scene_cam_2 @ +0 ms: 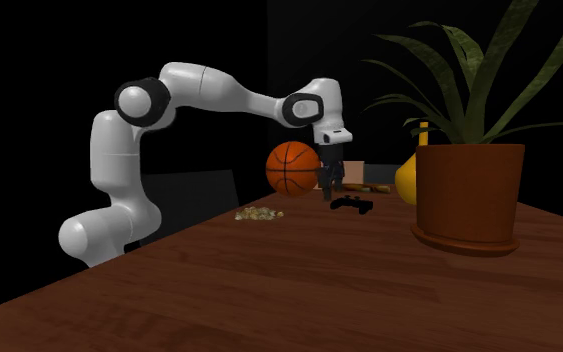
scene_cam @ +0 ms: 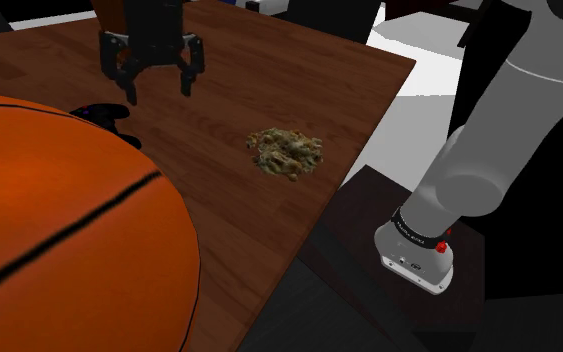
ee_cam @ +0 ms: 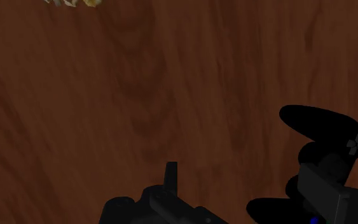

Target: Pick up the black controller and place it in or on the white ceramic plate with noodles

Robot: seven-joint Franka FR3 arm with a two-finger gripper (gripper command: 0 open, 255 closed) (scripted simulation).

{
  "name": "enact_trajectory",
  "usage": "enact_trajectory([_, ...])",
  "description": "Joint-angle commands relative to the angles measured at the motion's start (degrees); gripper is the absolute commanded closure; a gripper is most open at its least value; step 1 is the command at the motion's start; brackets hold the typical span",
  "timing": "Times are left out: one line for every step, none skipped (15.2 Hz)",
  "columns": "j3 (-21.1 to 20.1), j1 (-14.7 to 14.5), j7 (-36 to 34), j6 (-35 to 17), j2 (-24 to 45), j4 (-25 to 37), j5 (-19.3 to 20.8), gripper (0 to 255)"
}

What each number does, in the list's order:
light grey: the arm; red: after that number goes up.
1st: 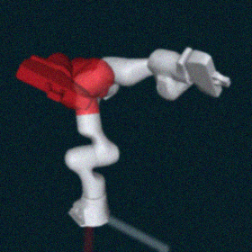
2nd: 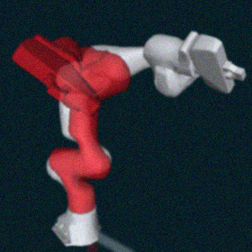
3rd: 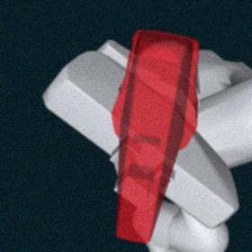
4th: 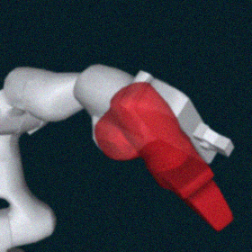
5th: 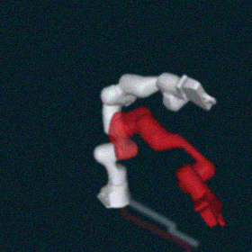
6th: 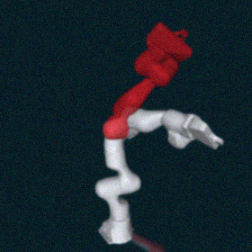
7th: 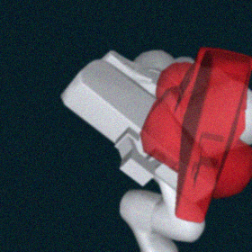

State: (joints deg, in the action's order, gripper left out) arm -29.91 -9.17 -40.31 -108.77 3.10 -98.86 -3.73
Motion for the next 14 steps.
enact_trajectory([-0.79,-1.26,-2.86,0.3,4.77,5.3,2.12,0])
enact_trajectory([-1.04,-2.13,-4.23,0.53,7.1,7.97,3.22,0])
enact_trajectory([-1.21,-3.1,-5.57,0.87,9.47,10.78,4.33,0])
enact_trajectory([-1.32,-4.16,-6.85,1.31,11.9,13.76,5.47,0])
enact_trajectory([-1.36,-5.33,-8.06,1.87,14.37,16.93,6.61,0])
enact_trajectory([-1.31,-6.62,-9.21,2.55,16.92,20.31,7.75,0])
enact_trajectory([-1.21,-7.44,-9.82,3.01,18.41,22.37,8.38,0])
enact_trajectory([-1.12,-7.5,-9.85,2.29,18.5,21.74,8.41,0])
enact_trajectory([-1.09,-7.53,-9.89,1.58,18.61,21.12,8.46,0])
enact_trajectory([-1.06,-7.56,-9.93,0.88,18.73,20.53,8.53,0])
enact_trajectory([-1.03,-7.59,-9.99,0.18,18.87,19.96,8.61,0])
enact_trajectory([-1.0,-7.63,-10.04,-0.51,19.03,19.41,8.69,0])
enact_trajectory([-0.97,-7.67,-10.1,-1.19,19.2,18.88,8.78,0])
enact_trajectory([-0.93,-7.72,-10.16,-1.86,19.38,18.37,8.88,0])
